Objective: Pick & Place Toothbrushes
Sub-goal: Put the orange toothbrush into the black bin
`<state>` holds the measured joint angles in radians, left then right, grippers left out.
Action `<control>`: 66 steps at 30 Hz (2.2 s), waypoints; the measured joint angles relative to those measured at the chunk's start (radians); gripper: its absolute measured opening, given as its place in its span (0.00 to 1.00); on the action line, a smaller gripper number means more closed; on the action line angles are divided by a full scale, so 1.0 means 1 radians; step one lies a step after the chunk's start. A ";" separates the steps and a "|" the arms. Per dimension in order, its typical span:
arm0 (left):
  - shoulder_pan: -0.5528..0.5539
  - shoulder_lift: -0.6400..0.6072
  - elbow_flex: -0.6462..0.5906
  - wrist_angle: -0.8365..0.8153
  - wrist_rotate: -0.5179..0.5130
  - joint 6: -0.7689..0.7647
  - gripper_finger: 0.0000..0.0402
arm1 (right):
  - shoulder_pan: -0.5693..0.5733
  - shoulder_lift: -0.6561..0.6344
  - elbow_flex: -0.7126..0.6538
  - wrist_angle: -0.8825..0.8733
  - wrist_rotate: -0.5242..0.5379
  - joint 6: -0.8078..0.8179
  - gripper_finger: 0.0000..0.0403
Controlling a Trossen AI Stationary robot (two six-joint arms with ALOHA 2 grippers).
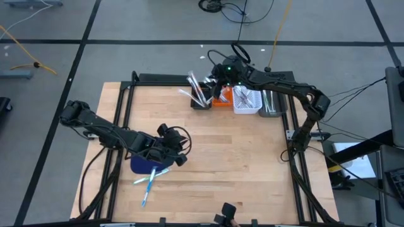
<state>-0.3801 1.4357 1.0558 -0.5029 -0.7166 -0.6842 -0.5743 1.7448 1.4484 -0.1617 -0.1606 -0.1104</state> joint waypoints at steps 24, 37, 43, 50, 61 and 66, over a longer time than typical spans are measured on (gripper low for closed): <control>-0.001 0.000 0.000 -0.002 0.001 0.000 0.14 | 0.059 -0.180 -0.413 0.000 0.164 -0.015 0.38; 0.005 0.000 0.000 -0.001 -0.001 0.006 0.14 | -0.027 -0.082 -0.414 0.454 0.104 0.047 0.34; 0.004 0.000 0.000 -0.001 -0.001 0.021 0.14 | -0.020 -0.062 -0.417 0.410 0.106 0.048 0.31; 0.007 0.000 -0.022 0.007 -0.002 0.020 0.14 | -0.038 -0.162 -0.416 0.262 0.107 0.100 0.29; 0.027 0.000 -0.031 0.038 0.000 0.016 0.14 | -0.120 -0.053 -0.408 0.232 -0.003 0.321 0.32; 0.027 0.000 -0.031 0.041 0.000 0.017 0.14 | -0.166 -0.015 -0.379 0.265 -0.079 0.419 0.33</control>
<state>-0.3535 1.4361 1.0245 -0.4622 -0.7162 -0.6670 -0.7405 1.7302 1.0690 0.1031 -0.2400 0.3088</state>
